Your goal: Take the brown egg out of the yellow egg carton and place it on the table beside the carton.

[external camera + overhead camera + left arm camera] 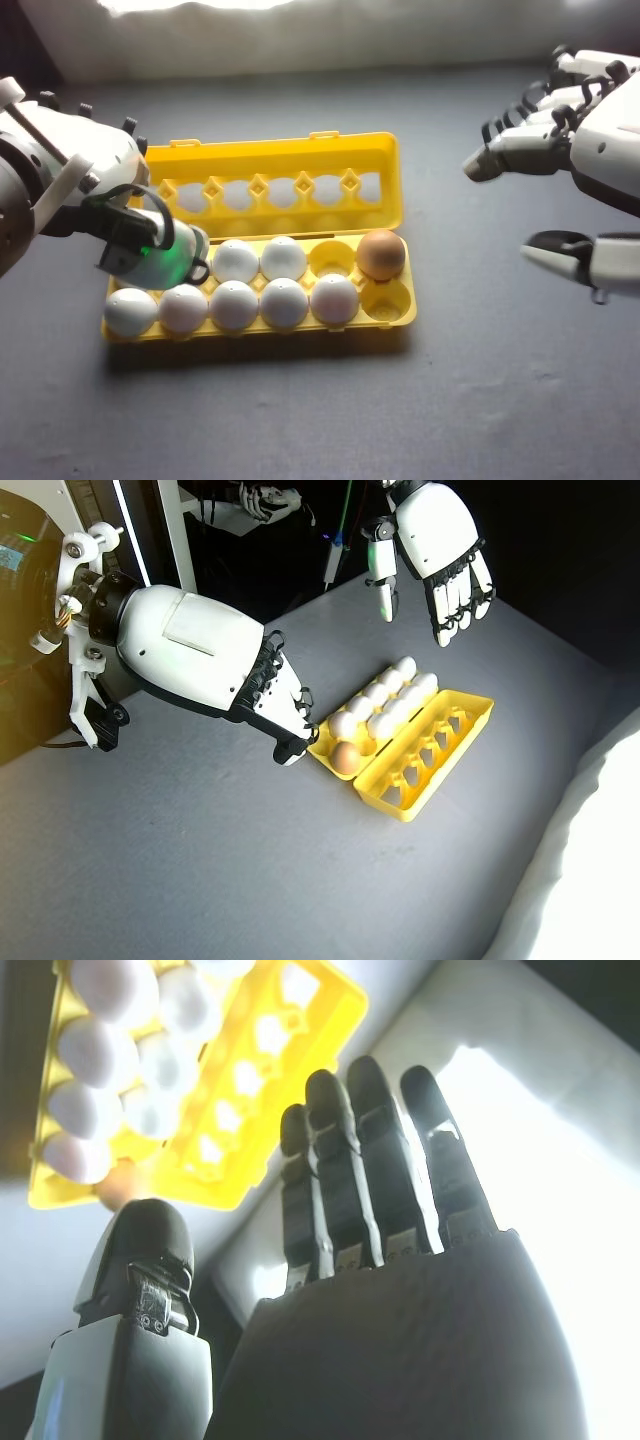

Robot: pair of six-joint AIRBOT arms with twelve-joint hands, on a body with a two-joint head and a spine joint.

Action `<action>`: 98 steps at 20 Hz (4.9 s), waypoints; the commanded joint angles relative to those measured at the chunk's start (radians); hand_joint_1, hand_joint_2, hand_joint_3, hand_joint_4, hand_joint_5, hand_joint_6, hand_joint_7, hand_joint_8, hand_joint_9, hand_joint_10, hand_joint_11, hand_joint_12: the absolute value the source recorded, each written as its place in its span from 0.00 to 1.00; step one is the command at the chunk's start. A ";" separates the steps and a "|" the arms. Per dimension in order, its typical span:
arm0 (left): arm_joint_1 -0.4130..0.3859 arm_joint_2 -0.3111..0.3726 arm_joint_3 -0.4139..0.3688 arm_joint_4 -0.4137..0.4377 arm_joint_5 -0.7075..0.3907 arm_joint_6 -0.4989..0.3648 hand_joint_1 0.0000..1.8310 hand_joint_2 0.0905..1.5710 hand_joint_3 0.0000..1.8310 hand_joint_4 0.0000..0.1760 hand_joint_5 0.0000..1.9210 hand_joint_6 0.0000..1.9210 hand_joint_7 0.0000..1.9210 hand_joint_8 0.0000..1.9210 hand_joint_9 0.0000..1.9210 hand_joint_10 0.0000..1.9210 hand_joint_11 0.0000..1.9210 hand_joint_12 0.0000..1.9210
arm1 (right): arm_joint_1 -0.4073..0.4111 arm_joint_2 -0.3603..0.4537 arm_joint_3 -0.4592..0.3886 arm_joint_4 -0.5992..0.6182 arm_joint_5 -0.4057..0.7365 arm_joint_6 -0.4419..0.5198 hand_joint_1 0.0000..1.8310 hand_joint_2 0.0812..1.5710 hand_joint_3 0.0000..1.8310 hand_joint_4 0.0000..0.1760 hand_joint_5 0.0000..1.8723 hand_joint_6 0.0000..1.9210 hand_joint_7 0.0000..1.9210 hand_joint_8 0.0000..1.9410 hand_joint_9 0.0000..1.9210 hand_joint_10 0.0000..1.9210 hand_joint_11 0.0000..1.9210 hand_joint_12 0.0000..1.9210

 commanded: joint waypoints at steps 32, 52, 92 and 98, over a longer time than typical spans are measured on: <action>-0.004 0.015 -0.001 0.103 0.002 0.005 0.08 0.83 0.00 0.00 0.22 0.00 0.24 0.00 0.22 0.00 0.01 0.40 | -0.071 -0.381 0.207 0.421 0.186 -0.312 0.85 0.66 0.00 0.00 0.11 0.01 0.12 0.01 0.13 0.05 0.00 0.63; -0.015 0.015 -0.001 0.078 0.001 0.005 0.12 0.83 0.00 0.00 0.23 0.00 0.25 0.00 0.23 0.01 0.00 0.42 | -0.074 -0.586 0.333 0.543 0.183 -0.357 0.84 0.66 0.00 0.00 0.15 0.01 0.17 0.01 0.18 0.06 0.00 0.68; 0.004 0.018 -0.002 0.115 0.011 -0.002 0.15 0.84 0.00 0.00 0.23 0.00 0.27 0.00 0.24 0.00 0.00 0.42 | -0.110 -0.613 0.384 0.250 0.271 -0.179 0.81 0.70 0.00 0.00 0.45 0.58 0.50 0.48 0.52 0.53 0.39 0.83; 0.004 0.018 -0.002 0.114 0.011 -0.004 0.14 0.83 0.00 0.00 0.24 0.00 0.27 0.00 0.24 0.00 0.00 0.42 | -0.102 -0.611 0.384 0.227 0.296 -0.167 0.76 0.70 0.00 0.00 0.45 0.60 0.50 0.49 0.50 0.59 0.39 0.71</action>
